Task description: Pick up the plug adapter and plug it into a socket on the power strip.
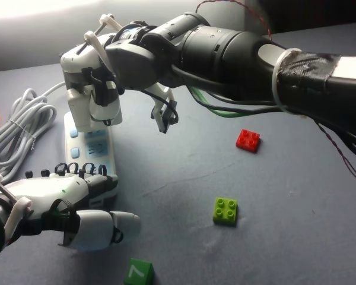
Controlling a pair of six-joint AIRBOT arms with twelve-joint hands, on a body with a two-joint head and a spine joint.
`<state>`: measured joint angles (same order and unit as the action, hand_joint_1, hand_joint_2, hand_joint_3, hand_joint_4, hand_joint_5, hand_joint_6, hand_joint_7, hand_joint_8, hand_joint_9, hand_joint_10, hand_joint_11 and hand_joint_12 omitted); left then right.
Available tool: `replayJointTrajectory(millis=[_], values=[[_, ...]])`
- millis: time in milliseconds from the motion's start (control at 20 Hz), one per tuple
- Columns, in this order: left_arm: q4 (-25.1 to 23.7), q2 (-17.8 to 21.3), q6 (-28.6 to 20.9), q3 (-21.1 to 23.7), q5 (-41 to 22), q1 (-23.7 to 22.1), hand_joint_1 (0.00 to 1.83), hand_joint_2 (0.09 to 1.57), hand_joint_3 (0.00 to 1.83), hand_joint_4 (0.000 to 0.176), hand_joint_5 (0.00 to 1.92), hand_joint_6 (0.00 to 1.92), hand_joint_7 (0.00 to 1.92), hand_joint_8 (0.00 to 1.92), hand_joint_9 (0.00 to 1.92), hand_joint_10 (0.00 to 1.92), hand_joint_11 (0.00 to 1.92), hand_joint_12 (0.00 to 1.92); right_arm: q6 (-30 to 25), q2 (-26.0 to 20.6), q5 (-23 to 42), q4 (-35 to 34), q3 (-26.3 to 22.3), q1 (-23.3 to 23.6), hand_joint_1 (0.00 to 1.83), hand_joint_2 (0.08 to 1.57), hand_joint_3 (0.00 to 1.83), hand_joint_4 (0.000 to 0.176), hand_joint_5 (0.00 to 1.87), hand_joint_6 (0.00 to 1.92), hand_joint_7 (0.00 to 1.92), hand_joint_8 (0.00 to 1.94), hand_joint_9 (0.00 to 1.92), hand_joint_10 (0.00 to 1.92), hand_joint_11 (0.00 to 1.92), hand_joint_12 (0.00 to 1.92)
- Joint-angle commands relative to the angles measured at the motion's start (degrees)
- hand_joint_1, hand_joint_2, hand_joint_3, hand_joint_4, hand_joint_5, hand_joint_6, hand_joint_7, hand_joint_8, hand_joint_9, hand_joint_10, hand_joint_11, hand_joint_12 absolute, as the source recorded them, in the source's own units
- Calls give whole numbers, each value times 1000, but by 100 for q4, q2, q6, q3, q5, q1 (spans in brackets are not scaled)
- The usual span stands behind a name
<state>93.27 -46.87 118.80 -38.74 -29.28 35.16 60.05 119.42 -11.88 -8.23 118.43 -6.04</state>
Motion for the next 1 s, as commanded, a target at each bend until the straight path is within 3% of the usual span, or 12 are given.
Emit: replayJointTrajectory(millis=[0,950], values=[[103,16,-42,-17,-12,17,0,1267,1,0,52,8,75,9,61,11,25,14,-40,71,484,-48,-14,-74,1240,1150,1,0,867,990,979,1208,917,1081,762,1531],[103,8,-55,-39,-45,-1,0,1272,2,0,42,4,61,3,38,2,7,4,65,213,613,32,-75,-268,1242,1145,1,0,872,989,996,1177,926,1093,751,1569]])
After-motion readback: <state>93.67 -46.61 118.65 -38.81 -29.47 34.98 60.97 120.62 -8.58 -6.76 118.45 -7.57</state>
